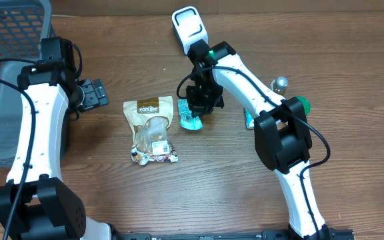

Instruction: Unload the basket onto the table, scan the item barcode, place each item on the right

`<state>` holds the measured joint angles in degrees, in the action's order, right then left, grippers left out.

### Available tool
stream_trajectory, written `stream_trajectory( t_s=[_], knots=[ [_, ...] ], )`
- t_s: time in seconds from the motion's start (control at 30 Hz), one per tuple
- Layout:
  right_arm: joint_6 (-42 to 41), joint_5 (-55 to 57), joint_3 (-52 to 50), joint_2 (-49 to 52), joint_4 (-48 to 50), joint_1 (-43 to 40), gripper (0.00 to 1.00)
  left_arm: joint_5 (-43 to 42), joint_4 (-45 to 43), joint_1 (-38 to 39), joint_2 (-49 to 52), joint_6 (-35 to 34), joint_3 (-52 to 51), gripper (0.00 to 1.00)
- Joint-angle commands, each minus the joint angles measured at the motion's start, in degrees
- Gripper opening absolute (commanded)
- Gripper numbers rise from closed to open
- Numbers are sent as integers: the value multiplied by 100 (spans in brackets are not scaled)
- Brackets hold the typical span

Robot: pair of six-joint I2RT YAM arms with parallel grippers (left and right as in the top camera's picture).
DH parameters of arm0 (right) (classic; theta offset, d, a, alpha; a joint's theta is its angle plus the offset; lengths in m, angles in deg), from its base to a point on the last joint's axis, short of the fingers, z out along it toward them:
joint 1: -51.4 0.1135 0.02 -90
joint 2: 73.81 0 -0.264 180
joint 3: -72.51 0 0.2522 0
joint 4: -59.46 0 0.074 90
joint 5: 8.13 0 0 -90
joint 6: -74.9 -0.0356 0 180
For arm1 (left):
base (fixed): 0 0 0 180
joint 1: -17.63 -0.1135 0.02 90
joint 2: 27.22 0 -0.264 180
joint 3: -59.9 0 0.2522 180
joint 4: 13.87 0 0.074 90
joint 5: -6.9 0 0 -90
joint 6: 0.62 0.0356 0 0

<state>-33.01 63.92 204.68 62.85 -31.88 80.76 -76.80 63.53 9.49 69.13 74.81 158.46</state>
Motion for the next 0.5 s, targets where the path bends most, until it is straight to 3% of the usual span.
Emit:
stream_trajectory(
  t_s=[0.0, 0.03, 0.07, 0.1, 0.17, 0.33, 0.47],
  knots=[
    [105, 361, 81, -304, 7, 46, 4, 72, 0, -9, -90, 66, 114, 100],
    [105, 367, 81, -304, 7, 52, 9, 72, 0, -9, -90, 66, 114, 99],
    [105, 402, 81, -304, 7, 57, 33, 72, 0, -9, -90, 63, 114, 99],
    [105, 474, 81, -304, -9, 57, 47, 72, 0, -9, -90, 66, 114, 99],
    [103, 584, 81, -304, -17, 57, 53, 72, 0, -9, -90, 66, 114, 99],
    [-201, 861, 81, -304, 28, 63, 54, 72, 0, -9, -90, 66, 114, 100],
    [-201, 964, 81, -304, 140, 144, 33, 72, 0, -9, -90, 63, 114, 99]
  ],
)
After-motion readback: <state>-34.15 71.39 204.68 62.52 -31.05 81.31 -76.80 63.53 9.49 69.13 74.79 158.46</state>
